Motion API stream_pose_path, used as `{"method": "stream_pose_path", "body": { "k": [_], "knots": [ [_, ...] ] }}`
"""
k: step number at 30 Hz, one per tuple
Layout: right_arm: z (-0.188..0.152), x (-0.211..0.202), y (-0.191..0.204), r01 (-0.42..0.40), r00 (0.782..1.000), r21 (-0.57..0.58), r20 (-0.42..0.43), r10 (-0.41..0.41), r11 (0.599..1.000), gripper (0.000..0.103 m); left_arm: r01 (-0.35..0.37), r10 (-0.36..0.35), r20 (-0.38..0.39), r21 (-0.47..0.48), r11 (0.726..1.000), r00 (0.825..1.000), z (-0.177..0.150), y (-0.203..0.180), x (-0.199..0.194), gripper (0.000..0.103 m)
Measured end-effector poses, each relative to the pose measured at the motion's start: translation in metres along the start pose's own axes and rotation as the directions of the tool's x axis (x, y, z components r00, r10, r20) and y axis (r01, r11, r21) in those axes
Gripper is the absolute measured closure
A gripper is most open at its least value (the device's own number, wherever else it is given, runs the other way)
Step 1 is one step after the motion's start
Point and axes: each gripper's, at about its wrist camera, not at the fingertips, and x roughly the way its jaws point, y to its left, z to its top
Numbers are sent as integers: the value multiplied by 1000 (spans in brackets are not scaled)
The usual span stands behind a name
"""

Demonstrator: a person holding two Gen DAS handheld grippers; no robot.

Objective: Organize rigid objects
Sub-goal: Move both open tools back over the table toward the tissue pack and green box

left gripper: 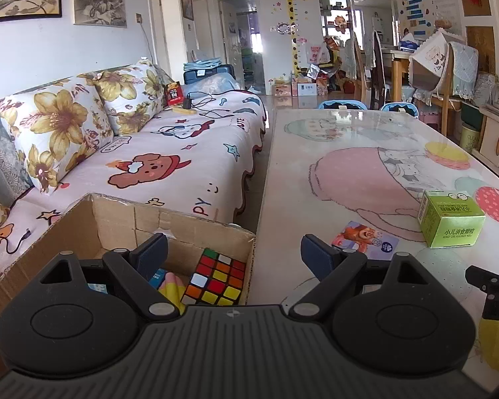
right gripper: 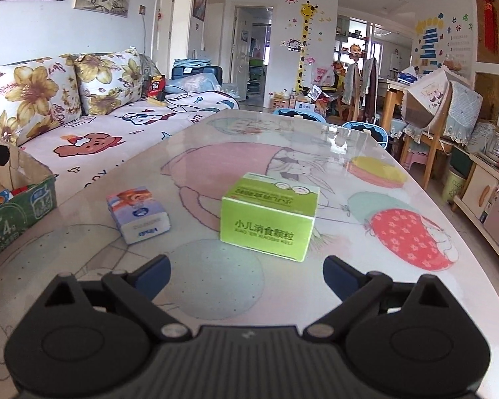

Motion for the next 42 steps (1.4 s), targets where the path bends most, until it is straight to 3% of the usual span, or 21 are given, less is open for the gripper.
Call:
{"method": "stream_pose_path", "body": {
  "k": [7,17,25,30,38,42],
  "knots": [
    [-1,13,-18,1,1000,58,-23,0,998,4,15,-15,-5,36,999,1000,-2,-13,8,0],
    [8,30,-33,-86,996,181,16,84,980,1,66,-65,-9,94,993,998,-6,-25,20,0],
    [20,49,-34,-114,993,205,46,107,972,1,75,-75,-5,134,988,997,-16,-45,34,0],
    [27,65,-36,-147,989,202,35,142,968,1,100,-97,-31,90,991,995,-17,-52,49,0],
    [34,81,-37,-149,989,198,3,151,969,1,116,-118,1,172,978,993,-16,-65,61,0],
    [36,86,-38,-158,987,203,-4,162,966,1,123,-120,-28,166,978,992,-15,-66,67,0]
  ]
}}
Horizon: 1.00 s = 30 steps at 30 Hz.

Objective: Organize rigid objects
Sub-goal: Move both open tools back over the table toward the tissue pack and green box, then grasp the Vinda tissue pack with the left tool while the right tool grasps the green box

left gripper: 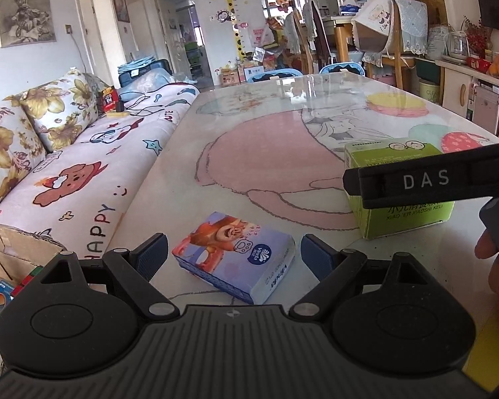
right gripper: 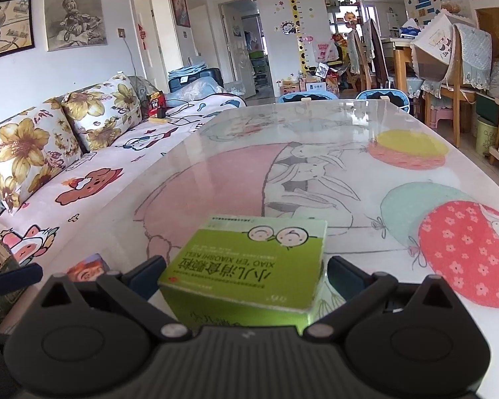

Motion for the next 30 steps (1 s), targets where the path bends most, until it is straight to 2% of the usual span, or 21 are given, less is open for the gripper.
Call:
{"method": "stream_pose_path", "body": {
  "k": [8,13,14,16,18,21,30],
  "knots": [
    [3,5,2,20,1000,-9,-5,-20,1000,1,8,-11,-62,-48,999,998,1,2,8,0],
    [4,5,3,38,999,-16,-1,-38,999,4,-18,17,-87,-18,1000,996,5,-3,15,0],
    [4,5,3,39,999,-18,3,-39,999,5,-30,29,-84,-10,999,996,4,-4,14,5],
    [3,4,3,38,999,-21,9,-37,999,7,-60,61,-77,7,998,995,5,-7,12,31],
    [3,3,3,37,999,-22,8,-37,999,8,-72,73,-73,13,997,995,4,-7,11,36],
    [1,-2,4,32,999,-38,14,-32,999,12,-66,67,-67,15,998,996,2,-6,7,37],
    [-8,-18,8,20,1000,-59,14,-19,998,13,-63,62,-64,-24,998,996,-8,3,-13,38]
  ]
}}
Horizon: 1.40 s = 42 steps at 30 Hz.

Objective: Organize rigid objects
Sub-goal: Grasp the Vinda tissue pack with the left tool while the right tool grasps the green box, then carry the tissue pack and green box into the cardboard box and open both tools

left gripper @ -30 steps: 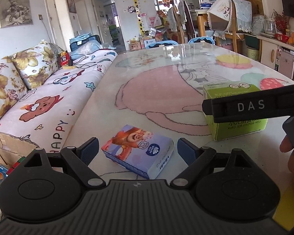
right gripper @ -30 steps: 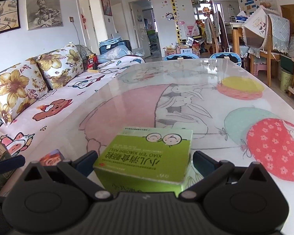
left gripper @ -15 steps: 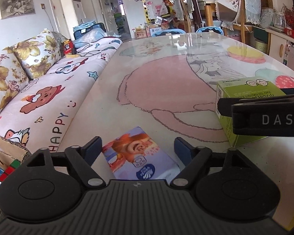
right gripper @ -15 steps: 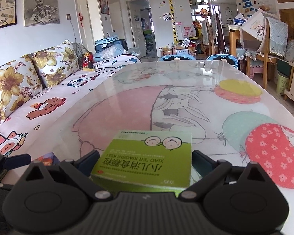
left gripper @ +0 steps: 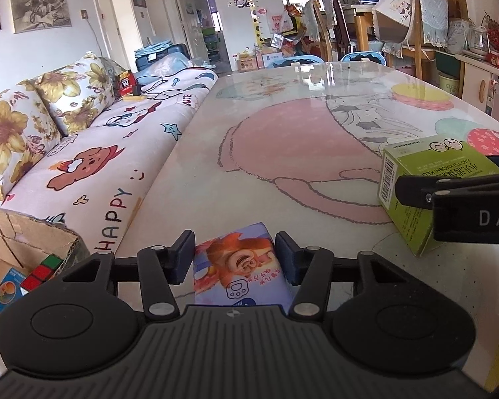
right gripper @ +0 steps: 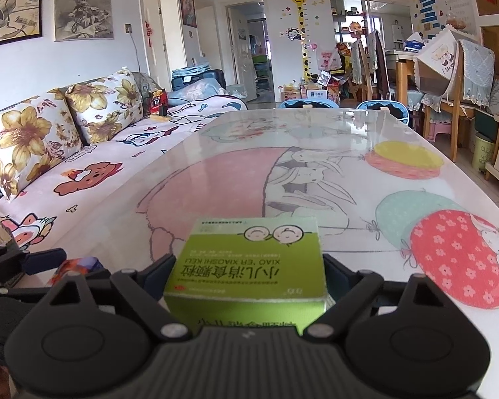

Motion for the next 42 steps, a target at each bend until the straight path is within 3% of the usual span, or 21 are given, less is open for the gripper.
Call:
{"method": "stream_pose_path", "body": {
  "k": [23,36,42],
  "knots": [
    [-34,-54,27,-24,1000,-27,-9,24,999,15,-9,9,-8,-26,1000,1000,-31,-1,-60,38],
    [-53,-94,40,-4,999,-52,-43,2,999,16,24,-26,-18,-117,993,999,-30,4,-64,38],
    [-61,-112,48,14,999,-79,-51,-18,997,16,51,-55,-17,-177,983,998,-28,10,-65,44]
  ]
}}
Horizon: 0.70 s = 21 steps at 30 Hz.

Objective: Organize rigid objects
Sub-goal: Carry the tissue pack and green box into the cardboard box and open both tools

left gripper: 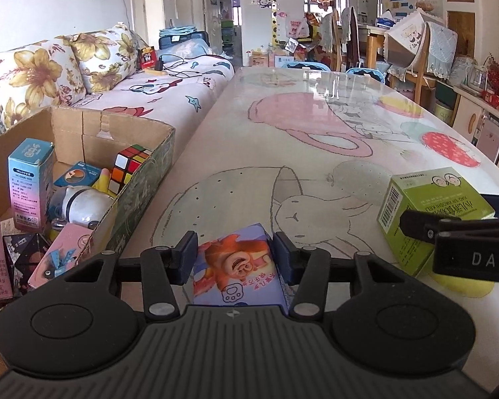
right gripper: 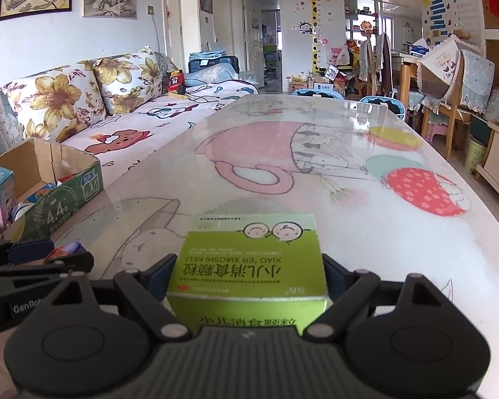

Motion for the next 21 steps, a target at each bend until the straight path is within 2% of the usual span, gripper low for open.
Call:
{"method": "stream_pose_path", "body": {
  "k": [4,10,13,16,19,21],
  "knots": [
    [-4,-13,9,2,1000,-15,6,-2,1000,16,24,-23,6,-28,999,1000,3,-1,-4,59],
    [-10,-29,19,4,1000,-40,11,-4,999,16,46,-47,-3,-44,998,999,-9,-4,-9,60],
    [-13,-33,22,6,1000,-45,5,-6,999,16,53,-54,-12,-52,997,998,-11,-6,-7,51],
    [-15,-36,24,9,1000,-56,4,-9,998,16,39,-40,-25,-34,999,999,-12,-11,1,34],
    [-16,-37,23,14,1000,-60,3,-14,998,16,39,-43,-72,-44,998,996,-15,-12,17,30],
    [-16,-35,21,16,1000,-54,1,-16,998,16,32,-34,-63,-30,999,997,-17,-15,24,28]
  ]
}}
